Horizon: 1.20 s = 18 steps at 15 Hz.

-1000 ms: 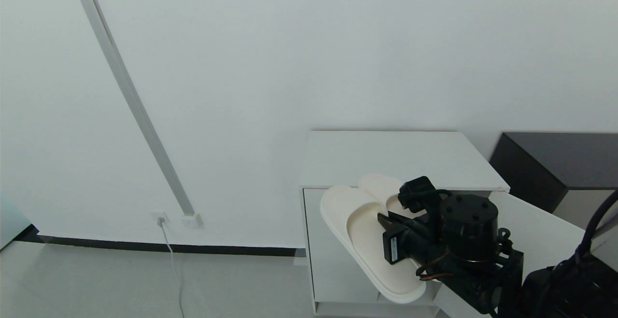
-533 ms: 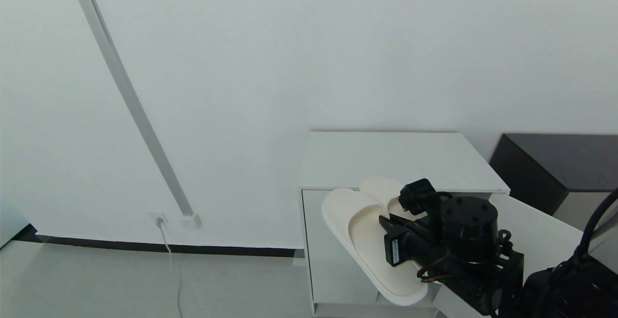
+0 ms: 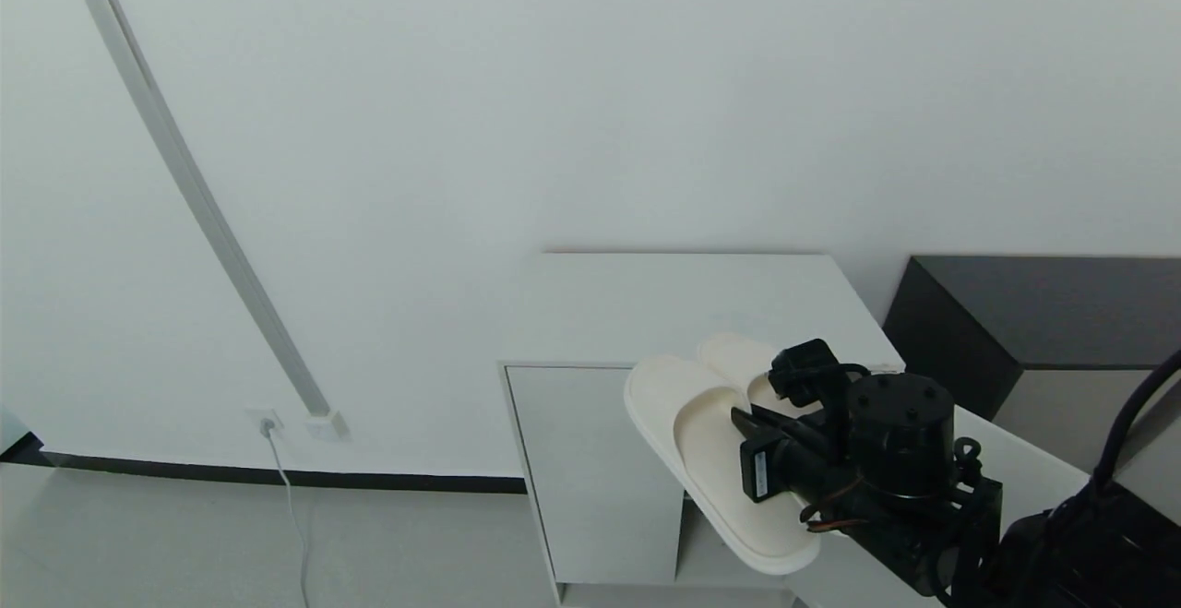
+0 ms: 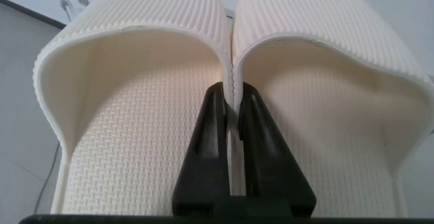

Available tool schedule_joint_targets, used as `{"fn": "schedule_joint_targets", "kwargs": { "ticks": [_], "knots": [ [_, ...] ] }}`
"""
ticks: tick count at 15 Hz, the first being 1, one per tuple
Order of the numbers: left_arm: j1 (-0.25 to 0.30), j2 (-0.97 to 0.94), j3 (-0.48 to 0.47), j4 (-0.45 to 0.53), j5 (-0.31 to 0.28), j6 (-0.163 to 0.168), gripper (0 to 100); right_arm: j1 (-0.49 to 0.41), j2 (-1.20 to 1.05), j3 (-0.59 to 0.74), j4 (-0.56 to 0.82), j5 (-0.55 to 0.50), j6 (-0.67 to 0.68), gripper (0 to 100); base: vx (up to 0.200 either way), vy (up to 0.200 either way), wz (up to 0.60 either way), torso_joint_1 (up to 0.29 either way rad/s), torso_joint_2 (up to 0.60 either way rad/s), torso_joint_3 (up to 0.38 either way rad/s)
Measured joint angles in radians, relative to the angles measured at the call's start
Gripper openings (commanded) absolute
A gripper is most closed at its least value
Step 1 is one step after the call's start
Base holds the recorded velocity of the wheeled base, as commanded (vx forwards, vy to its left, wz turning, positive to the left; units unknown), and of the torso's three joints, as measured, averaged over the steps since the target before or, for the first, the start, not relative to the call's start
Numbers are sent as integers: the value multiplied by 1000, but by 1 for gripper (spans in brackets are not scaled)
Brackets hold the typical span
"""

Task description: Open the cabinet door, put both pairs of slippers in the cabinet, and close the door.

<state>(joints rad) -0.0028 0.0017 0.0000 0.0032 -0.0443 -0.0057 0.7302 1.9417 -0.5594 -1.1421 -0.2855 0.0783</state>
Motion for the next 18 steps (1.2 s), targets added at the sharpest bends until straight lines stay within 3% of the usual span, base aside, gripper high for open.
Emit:
{"fn": "schedule_joint_targets", "kwargs": {
  "ticks": [5, 15, 18],
  "knots": [
    [0, 0, 0, 0, 0, 0, 0, -2, 0, 18, -46, 0, -1, 0, 0, -200, 0, 6, 1, 2],
    [-1, 0, 0, 0, 0, 4, 0, 3, -31, 71, -79, 3, -3, 0, 0, 0, 0, 0, 0, 0],
    [0, 0, 0, 0, 0, 4, 0, 0, -34, 79, -86, 4, -2, 0, 0, 0, 0, -134, 273, 145]
  ]
}}
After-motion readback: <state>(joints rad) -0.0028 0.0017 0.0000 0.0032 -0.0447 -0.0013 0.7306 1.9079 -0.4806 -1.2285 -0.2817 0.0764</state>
